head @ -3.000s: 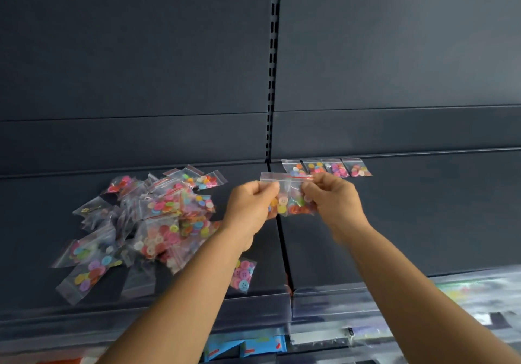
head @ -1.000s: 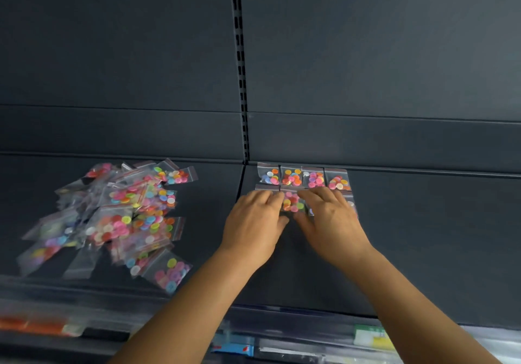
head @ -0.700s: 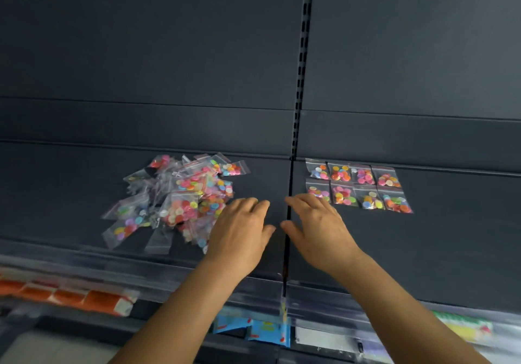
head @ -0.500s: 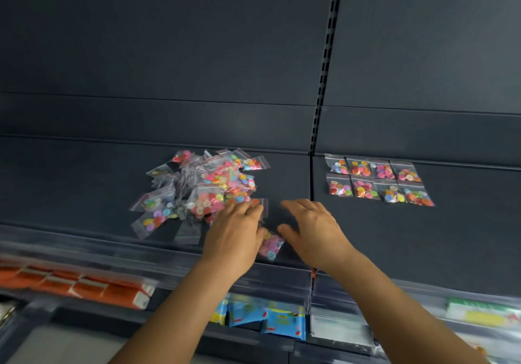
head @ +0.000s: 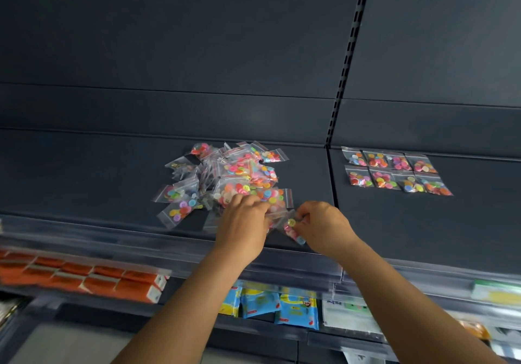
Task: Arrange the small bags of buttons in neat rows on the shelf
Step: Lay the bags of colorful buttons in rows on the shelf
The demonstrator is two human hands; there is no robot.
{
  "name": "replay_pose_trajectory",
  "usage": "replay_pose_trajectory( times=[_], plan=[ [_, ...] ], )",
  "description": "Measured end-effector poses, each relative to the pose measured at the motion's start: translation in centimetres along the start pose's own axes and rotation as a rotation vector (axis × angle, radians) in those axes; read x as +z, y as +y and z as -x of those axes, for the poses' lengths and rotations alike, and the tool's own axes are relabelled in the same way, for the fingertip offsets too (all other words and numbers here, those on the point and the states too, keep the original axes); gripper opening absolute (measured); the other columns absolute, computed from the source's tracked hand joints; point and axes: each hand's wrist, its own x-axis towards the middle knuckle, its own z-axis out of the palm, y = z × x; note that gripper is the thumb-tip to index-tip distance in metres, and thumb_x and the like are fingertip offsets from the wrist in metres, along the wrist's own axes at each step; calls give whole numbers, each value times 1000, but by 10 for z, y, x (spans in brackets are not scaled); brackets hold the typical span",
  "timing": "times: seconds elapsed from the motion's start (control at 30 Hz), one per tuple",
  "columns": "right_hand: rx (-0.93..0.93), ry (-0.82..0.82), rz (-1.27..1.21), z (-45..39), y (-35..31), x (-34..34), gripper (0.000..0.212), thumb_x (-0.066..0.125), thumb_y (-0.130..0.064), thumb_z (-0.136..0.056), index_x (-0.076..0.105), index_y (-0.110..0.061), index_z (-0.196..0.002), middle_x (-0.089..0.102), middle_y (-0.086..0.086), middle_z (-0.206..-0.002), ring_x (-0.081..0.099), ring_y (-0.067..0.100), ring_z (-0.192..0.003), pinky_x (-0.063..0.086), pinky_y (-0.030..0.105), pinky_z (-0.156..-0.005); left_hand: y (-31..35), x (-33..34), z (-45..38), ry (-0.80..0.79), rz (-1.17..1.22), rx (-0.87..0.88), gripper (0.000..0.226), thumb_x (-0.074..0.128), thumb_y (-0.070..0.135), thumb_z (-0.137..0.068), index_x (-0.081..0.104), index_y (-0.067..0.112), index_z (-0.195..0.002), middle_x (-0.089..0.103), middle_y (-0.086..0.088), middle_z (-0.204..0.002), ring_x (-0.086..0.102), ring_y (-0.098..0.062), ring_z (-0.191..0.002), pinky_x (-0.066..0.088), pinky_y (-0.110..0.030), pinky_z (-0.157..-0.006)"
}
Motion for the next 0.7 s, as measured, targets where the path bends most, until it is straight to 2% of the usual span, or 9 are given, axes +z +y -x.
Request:
replay_pose_trajectory(
  times=[0.13, 0.2, 0.27, 0.33, 0.43, 0.5, 0.57, 0.63, 0.7],
  plan=[
    [54, 94, -83, 0, 5, -3, 14, 52, -19, -90, 62, -14, -98, 63, 5, -97, 57, 21, -82, 40, 25, -63, 2, -2, 0, 18, 73, 29, 30, 43, 27, -98, 62, 22, -120, 59, 2, -121, 46, -19, -112, 37, -31, -98],
    [80, 122, -118, -1, 6, -5, 15, 50, -17, -92, 61, -11, -99, 61, 3, -87, 56, 21, -78, 43, 27, -63, 2, -3, -5, 40, 85, 31, 32, 43, 23, -98, 56, 20, -127, 54, 3, -128, 44, -19, -116, 38, -32, -99],
    [103, 146, -160, -2, 6, -7, 15, 50, -15, -92, 59, -9, -101, 59, 1, -82, 56, 21, -76, 46, 29, -65, 3, -3, -15, 16, 68, 89, 45, 45, 9, -96, 44, 21, -139, 43, 4, -141, 38, -19, -128, 35, -32, -106],
    [117, 147, -191, -2, 5, -7, 19, 49, -12, -92, 57, -10, -109, 63, 4, -92, 58, 23, -85, 47, 30, -72, 5, -4, -26, -59, 45, 154, 62, 43, -5, -91, 33, 23, -145, 32, 4, -151, 27, -17, -138, 27, -34, -114],
    [112, 133, -204, -1, 5, -4, 30, 46, -9, -92, 56, -11, -121, 64, 6, -114, 59, 25, -102, 47, 30, -81, 8, -9, -38, -194, 0, 210, 73, 41, -13, -87, 27, 26, -148, 22, 6, -156, 16, -17, -144, 17, -35, -118],
    [117, 136, -239, -2, 8, -3, 30, 47, -10, -91, 59, -13, -119, 65, 3, -110, 59, 22, -95, 46, 27, -76, 7, -11, -44, -283, -33, 255, 75, 41, -13, -85, 30, 27, -147, 23, 7, -156, 18, -18, -143, 19, -36, -117],
    [116, 147, -285, -3, 10, -1, 22, 51, -16, -91, 63, -15, -109, 65, -3, -89, 57, 15, -77, 43, 22, -64, 3, -10, -48, -339, -8, 266, 67, 39, -9, -87, 36, 26, -145, 31, 8, -152, 27, -18, -138, 26, -36, -112],
    [114, 168, -305, -5, 12, -1, 15, 54, -21, -91, 66, -15, -98, 61, -6, -74, 52, 8, -62, 39, 19, -53, 1, -11, -50, -351, 85, 237, 52, 35, 3, -96, 39, 25, -143, 34, 7, -150, 30, -17, -136, 28, -34, -111],
    [127, 194, -315, -6, 14, -1, 11, 55, -20, -90, 66, -15, -90, 62, -4, -71, 50, 6, -56, 37, 18, -49, 1, -12, -50, -346, 188, 205, 45, 30, 14, -100, 38, 24, -143, 32, 7, -151, 29, -15, -138, 28, -33, -113]
  ],
)
